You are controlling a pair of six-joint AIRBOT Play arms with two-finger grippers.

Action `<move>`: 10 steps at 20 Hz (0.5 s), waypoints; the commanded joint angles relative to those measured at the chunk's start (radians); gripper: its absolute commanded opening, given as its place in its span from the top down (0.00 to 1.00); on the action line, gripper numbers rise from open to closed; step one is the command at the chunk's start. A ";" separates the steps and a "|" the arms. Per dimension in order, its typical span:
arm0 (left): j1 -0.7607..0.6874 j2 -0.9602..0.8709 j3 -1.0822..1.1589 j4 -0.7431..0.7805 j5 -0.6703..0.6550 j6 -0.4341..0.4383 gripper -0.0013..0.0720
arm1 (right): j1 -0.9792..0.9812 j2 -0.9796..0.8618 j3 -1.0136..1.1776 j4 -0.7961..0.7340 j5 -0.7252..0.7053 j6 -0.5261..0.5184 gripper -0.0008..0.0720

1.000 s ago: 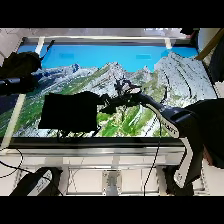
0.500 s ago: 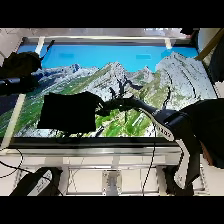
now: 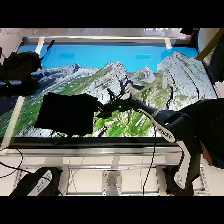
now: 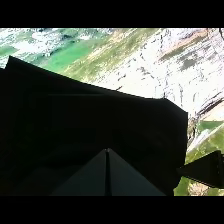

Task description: Fold the clothes and pants, and hang the long-sleeved shirts on hangers.

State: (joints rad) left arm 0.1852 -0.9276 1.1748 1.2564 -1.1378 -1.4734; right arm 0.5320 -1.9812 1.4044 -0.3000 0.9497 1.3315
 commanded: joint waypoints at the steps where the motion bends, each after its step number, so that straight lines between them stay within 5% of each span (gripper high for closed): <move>1: 0.000 0.000 0.000 0.000 -0.011 0.001 0.97 | -0.008 0.003 0.011 -0.098 0.037 0.055 0.06; 10: 0.000 0.000 0.000 0.000 -0.011 0.001 0.97 | 0.102 -0.056 0.138 -0.090 -0.053 0.099 0.07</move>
State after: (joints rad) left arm 0.1852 -0.9276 1.1748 1.2560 -1.1488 -1.4734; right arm 0.6102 -2.0132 1.5078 -0.3908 0.9081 1.4006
